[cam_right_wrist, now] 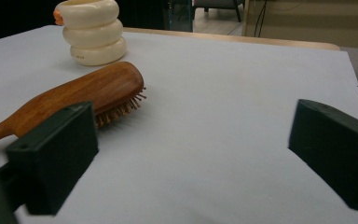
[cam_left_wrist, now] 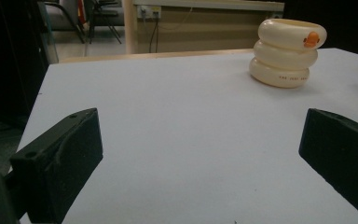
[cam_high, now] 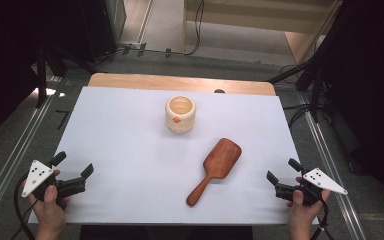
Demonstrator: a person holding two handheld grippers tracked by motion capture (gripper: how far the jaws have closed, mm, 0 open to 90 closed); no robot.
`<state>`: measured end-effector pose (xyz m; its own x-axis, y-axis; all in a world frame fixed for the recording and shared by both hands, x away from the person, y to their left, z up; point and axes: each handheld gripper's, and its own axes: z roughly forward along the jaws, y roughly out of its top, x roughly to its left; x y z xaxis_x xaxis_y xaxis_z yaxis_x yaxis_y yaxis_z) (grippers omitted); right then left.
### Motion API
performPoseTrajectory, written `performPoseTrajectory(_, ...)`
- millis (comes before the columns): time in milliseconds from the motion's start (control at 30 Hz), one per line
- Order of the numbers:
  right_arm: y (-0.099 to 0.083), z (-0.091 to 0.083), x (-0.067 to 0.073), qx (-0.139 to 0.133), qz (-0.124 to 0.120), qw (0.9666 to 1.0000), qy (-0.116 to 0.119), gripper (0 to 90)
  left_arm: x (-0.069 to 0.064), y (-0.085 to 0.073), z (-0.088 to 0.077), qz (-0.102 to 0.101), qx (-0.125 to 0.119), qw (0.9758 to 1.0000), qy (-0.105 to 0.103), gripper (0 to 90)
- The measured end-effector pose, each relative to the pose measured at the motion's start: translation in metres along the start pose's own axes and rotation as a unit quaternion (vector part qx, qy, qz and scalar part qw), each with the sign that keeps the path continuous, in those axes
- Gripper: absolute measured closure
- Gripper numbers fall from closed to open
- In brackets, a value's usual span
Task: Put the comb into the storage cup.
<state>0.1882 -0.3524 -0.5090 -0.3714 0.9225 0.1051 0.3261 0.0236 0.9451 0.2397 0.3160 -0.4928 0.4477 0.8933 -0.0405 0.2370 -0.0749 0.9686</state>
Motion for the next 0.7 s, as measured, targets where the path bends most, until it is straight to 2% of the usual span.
performPoseTrajectory(33, 0.000, 0.000, 0.000, 0.000, 0.000, 1.0000, 0.000, 9.1, 0.000, 0.000, 0.000, 0.000, 0.000, 1.0000, -0.001, 0.0)
performPoseTrajectory(67, 0.001, 0.000, 0.002, 0.004, -0.004, 1.0000, 0.001, 13.1, 0.000, 0.000, 0.000, 0.000, 0.001, 1.0000, 0.000, 0.0)
performPoseTrajectory(133, 0.002, 0.001, 0.005, 0.006, -0.001, 0.9996, 0.026, 19.2, 0.000, 0.000, 0.000, 0.001, 0.000, 1.0000, 0.000, 0.0)
performPoseTrajectory(167, 0.003, 0.001, 0.008, 0.008, -0.001, 0.9995, 0.029, 24.4, 0.000, 0.000, 0.001, 0.000, 0.001, 1.0000, -0.001, 0.0)
performPoseTrajectory(200, 0.003, 0.001, 0.008, 0.008, -0.001, 0.9995, 0.029, 24.4, 0.000, 0.000, 0.001, 0.000, 0.001, 1.0000, -0.001, 0.0)
performPoseTrajectory(233, 0.006, 0.002, 0.014, 0.008, -0.007, 0.9993, 0.037, 35.5, 0.000, 0.000, 0.001, 0.000, 0.002, 1.0000, 0.000, 0.0)
performPoseTrajectory(267, 0.006, 0.002, 0.014, 0.008, -0.007, 0.9993, 0.037, 35.5, 0.000, 0.000, 0.001, 0.000, 0.002, 1.0000, -0.001, 0.0)
performPoseTrajectory(300, 0.010, 0.002, 0.021, 0.007, -0.018, 0.9985, 0.051, 53.2, 0.000, 0.000, 0.001, -0.001, 0.004, 1.0000, 0.001, 0.0)
performPoseTrajectory(333, 0.010, 0.002, 0.021, 0.007, -0.018, 0.9985, 0.051, 53.2, 0.000, 0.000, 0.001, -0.001, 0.004, 1.0000, 0.001, 0.0)
performPoseTrajectory(433, 0.015, 0.006, 0.038, 0.030, -0.048, 0.9958, 0.072, 71.5, 0.000, 0.000, 0.001, -0.001, 0.004, 1.0000, -0.001, 0.0)
performPoseTrajectory(500, 0.017, 0.011, 0.049, 0.049, -0.063, 0.9896, 0.120, 79.8, 0.000, 0.000, 0.001, -0.001, 0.003, 1.0000, -0.003, 0.0)
performPoseTrajectory(533, 0.019, 0.017, 0.063, 0.063, -0.082, 0.9829, 0.153, 86.9, 0.000, 0.000, 0.001, 0.000, 0.003, 1.0000, -0.003, 0.0)
performPoseTrajectory(567, 0.019, 0.017, 0.063, 0.063, -0.082, 0.9829, 0.153, 86.9, 0.000, 0.000, 0.001, 0.000, 0.003, 1.0000, -0.003, 0.0)
performPoseTrajectory(600, 0.020, 0.020, 0.070, 0.073, -0.091, 0.9794, 0.165, 87.8, 0.000, 0.000, 0.001, 0.000, 0.003, 1.0000, -0.005, 0.0)
performPoseTrajectory(667, 0.020, 0.027, 0.086, 0.090, -0.108, 0.9716, 0.191, 87.9, 0.000, 0.000, 0.001, 0.000, 0.004, 1.0000, -0.003, 0.0)
performPoseTrajectory(700, 0.020, 0.035, 0.100, 0.107, -0.120, 0.9651, 0.207, 88.0, 0.000, 0.000, 0.001, 0.000, 0.004, 1.0000, -0.003, 0.0)
